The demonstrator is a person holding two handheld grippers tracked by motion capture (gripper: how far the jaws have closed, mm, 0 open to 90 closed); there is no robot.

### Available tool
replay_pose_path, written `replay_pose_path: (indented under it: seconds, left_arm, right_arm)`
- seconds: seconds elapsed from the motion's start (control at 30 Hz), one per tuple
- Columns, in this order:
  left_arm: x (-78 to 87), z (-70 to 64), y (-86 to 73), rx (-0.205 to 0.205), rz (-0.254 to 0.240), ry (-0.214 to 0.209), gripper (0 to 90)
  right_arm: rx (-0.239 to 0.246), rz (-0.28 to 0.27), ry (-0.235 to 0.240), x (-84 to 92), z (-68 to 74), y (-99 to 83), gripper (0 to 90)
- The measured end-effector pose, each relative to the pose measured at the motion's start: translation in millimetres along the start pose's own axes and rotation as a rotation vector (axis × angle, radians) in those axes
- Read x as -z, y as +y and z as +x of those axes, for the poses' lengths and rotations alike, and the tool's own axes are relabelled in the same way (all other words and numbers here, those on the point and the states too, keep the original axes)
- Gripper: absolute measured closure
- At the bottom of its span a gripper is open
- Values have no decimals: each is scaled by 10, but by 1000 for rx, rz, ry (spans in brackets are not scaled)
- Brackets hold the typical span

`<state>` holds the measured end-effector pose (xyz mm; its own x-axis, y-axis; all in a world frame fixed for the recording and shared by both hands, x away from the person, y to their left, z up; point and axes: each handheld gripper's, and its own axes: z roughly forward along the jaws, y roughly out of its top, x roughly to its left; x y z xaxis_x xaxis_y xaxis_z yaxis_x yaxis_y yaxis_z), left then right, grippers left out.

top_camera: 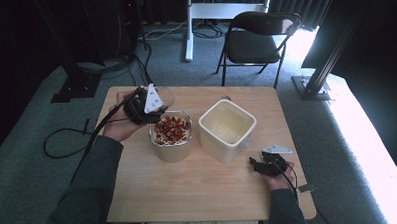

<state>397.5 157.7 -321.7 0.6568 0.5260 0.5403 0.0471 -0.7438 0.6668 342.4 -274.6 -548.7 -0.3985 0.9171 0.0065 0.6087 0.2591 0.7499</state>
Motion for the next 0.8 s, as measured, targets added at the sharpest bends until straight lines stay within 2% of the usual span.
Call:
replay_pose_path:
  seconds: [0.13,0.23,0.3,0.73,0.8]
  left_arm:
    - [12,91,-13,91,-26,-65,389]
    - [5,158,-33,170,-53,-130,389]
    - [7,195,-43,208,-68,-155,389]
    - [-2,303,-82,343,-115,-247,389]
    - [0,309,-79,354,-120,-254,389]
  right_arm:
    - [0,1,1,-2,0,2,377]
    - [0,0,1,-2,0,2,377]
    - [0,0,1,-2,0,2,377]
    - [0,0,1,-2,0,2,377]
    - [0,0,1,-2,0,2,377]
